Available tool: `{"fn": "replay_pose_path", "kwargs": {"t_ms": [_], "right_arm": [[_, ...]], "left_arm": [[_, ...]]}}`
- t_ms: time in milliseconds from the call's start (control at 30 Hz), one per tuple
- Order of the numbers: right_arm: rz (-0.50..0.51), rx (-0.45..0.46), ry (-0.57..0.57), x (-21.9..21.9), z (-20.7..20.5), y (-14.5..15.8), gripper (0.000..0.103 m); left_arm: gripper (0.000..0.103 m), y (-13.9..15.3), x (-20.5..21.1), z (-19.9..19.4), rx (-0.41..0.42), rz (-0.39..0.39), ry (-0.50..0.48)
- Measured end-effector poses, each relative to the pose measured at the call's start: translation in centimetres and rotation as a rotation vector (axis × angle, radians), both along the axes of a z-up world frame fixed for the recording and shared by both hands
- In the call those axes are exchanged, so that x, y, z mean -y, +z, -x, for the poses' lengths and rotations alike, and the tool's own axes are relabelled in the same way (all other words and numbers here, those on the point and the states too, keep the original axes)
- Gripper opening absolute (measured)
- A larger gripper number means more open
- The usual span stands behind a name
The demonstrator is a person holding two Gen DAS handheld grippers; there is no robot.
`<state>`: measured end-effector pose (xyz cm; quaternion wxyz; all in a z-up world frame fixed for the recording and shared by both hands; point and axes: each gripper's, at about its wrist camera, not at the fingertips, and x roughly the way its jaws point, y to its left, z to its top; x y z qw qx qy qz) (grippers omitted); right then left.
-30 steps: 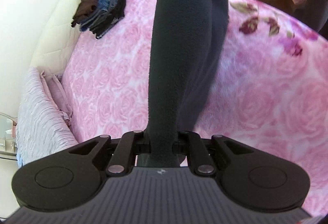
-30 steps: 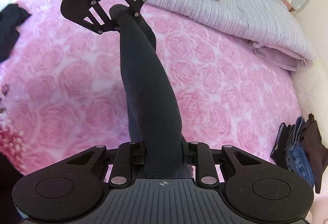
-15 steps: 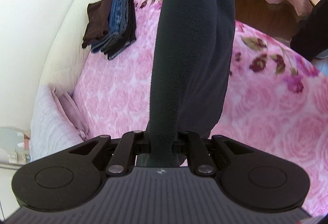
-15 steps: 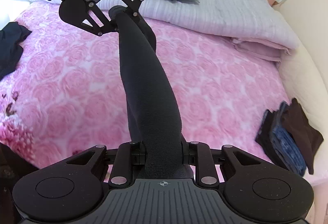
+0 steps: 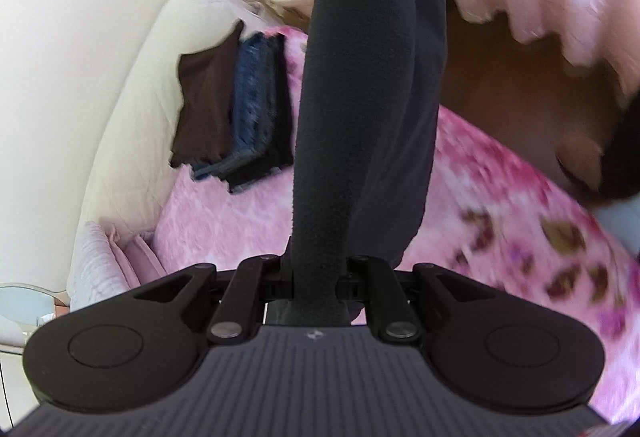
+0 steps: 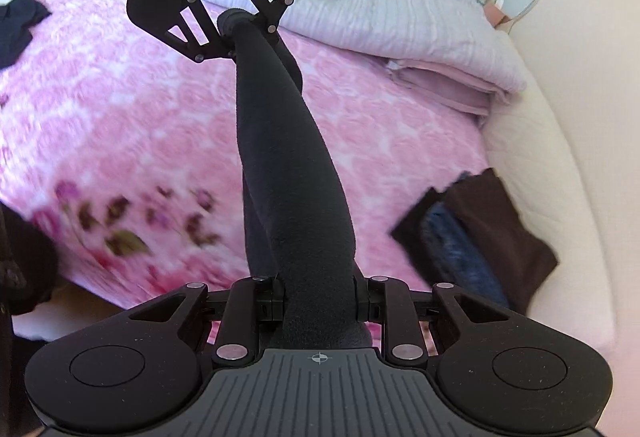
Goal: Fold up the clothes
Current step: 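Lift the folded dark shirt with both grippers and carry it toward the clothes stack, then lower the dark shirt onto the stack of folded clothes with both grippers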
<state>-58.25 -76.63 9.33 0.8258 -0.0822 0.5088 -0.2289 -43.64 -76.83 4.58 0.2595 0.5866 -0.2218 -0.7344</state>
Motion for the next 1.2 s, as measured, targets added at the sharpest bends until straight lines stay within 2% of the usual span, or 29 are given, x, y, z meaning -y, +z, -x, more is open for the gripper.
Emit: {"fn": "replay_pose_path", "kwargs": {"t_ms": [233, 333, 600, 700, 833, 933, 1033, 1100, 1133, 1200], "right_arm": [[0.062, -0.021, 0.039, 6.3, 4.9, 2.5, 0.024], [0.072, -0.046, 0.058, 8.9, 5.9, 3.1, 0.024], [0.101, -0.068, 0.021, 18.3, 8.1, 5.5, 0.024], [0.128, -0.063, 0.033, 23.4, 9.1, 6.2, 0.024], [0.168, -0.043, 0.078, 31.4, 10.5, 6.7, 0.024], [0.233, -0.007, 0.122, 38.6, 11.6, 7.0, 0.024], [0.371, 0.027, 0.169, 44.6, 12.8, 6.3, 0.024], [0.454, 0.043, 0.193, 47.1, 13.5, 4.2, 0.024], [0.474, 0.055, 0.193, 48.1, 13.9, 2.2, 0.024], [0.435, 0.042, 0.204, 49.0, 14.7, -3.4, 0.024]], "left_arm": [[0.011, 2.3, 5.8, 3.9, -0.081, 0.033, 0.055], [0.011, 2.7, 8.8, 4.9, -0.104, 0.049, 0.039], [0.011, 4.6, 18.5, 7.7, -0.171, 0.085, 0.032], [0.011, 5.5, 23.2, 9.0, -0.180, 0.122, 0.065], [0.011, 6.4, 30.5, 10.7, -0.201, 0.166, 0.160], [0.011, 4.6, 34.7, 12.5, -0.202, 0.197, 0.248], [0.011, 2.3, 38.5, 14.5, -0.200, 0.227, 0.338], [0.011, 0.7, 41.1, 15.8, -0.199, 0.246, 0.398], [0.011, 0.0, 42.4, 16.4, -0.198, 0.256, 0.429], [0.011, -2.6, 44.4, 17.8, -0.185, 0.250, 0.478]]}}
